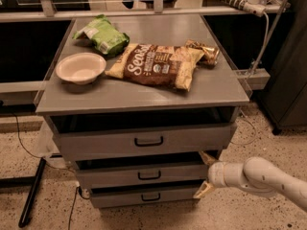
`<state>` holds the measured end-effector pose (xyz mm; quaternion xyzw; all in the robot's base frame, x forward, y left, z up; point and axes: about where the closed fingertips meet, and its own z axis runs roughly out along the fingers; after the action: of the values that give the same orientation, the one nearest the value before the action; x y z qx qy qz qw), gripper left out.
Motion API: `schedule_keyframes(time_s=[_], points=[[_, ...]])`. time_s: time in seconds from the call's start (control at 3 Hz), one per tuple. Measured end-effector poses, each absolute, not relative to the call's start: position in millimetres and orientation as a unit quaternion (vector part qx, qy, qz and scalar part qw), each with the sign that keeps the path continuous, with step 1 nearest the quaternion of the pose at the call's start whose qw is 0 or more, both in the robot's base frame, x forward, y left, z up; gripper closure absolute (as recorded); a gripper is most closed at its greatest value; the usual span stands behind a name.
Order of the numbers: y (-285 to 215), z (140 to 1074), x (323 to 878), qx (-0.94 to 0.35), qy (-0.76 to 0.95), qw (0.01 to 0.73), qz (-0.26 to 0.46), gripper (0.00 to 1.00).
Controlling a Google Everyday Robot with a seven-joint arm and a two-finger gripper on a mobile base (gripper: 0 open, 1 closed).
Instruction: Open middle drawer
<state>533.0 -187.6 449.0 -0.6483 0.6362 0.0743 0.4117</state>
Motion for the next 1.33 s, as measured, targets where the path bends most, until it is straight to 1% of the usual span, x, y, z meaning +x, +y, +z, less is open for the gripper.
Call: schedule_keyframes(time_s=[0.33, 0.67, 1.0, 1.33], points=[[-197.2, 438.4, 544.9, -0.628, 0.624, 0.448, 0.127, 0.0], [-197.1, 444.4, 547.4, -0.631, 0.615, 0.452, 0.14, 0.0], [-193.4, 444.0, 549.0, -0.636, 0.615, 0.447, 0.131, 0.0], [-186.2, 438.0, 551.5, -0.662, 0.618, 0.415, 0.092, 0.0]])
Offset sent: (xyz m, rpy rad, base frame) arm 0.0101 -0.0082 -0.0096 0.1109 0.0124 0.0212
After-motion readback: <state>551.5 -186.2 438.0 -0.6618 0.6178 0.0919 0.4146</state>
